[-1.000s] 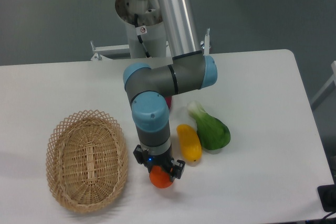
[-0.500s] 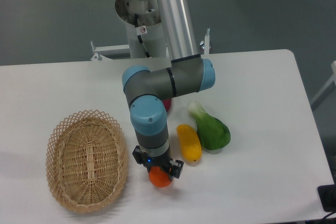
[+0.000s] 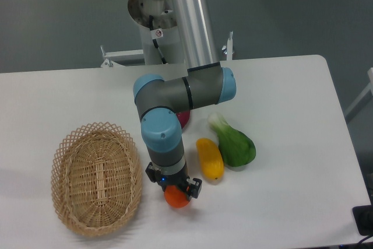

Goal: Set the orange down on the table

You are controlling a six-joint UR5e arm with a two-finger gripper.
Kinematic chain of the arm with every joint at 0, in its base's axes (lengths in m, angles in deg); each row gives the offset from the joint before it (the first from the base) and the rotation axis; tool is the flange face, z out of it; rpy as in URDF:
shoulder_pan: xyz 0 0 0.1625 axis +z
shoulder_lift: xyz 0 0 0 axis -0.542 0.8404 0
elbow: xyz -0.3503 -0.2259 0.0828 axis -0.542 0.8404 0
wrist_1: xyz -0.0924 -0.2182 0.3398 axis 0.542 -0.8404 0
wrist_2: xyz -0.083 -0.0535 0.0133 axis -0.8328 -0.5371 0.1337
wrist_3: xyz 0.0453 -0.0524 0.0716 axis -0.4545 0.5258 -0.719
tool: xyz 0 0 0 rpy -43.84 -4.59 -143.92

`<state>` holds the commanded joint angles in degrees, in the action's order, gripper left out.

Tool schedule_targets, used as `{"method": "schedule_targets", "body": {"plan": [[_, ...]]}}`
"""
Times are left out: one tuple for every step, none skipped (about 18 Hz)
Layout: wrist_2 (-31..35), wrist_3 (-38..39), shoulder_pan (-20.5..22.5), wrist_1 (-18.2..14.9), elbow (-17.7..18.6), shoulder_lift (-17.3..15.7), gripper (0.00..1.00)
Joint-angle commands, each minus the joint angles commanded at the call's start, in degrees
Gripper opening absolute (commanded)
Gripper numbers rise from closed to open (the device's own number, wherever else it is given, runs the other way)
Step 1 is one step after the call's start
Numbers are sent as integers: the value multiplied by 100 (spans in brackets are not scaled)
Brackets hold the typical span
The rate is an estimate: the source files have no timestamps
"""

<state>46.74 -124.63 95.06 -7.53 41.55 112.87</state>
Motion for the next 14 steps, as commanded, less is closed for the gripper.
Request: {"method": "schedule_targets", "body": {"plan": [[35,-9,0,0,0,9,73],[36,-9,0,0,0,9,73],[36,-9,0,0,0,9,73],[36,-9,0,0,0,9,73],[36,-9,0,0,0,9,74],[44,-9,0,0,0,9,75],[36,-9,0,0,0,18,75],[44,-9,0,0,-9,18,75],[44,-9,0,0,-9,18,76],[44,-9,0,0,-9,18,77],[44,-9,0,0,-9,18,80],[44,-9,0,9,-9,18,81],[44,-9,0,9,-17,18,83],[44,-9,0,9,-26,18,86]]}}
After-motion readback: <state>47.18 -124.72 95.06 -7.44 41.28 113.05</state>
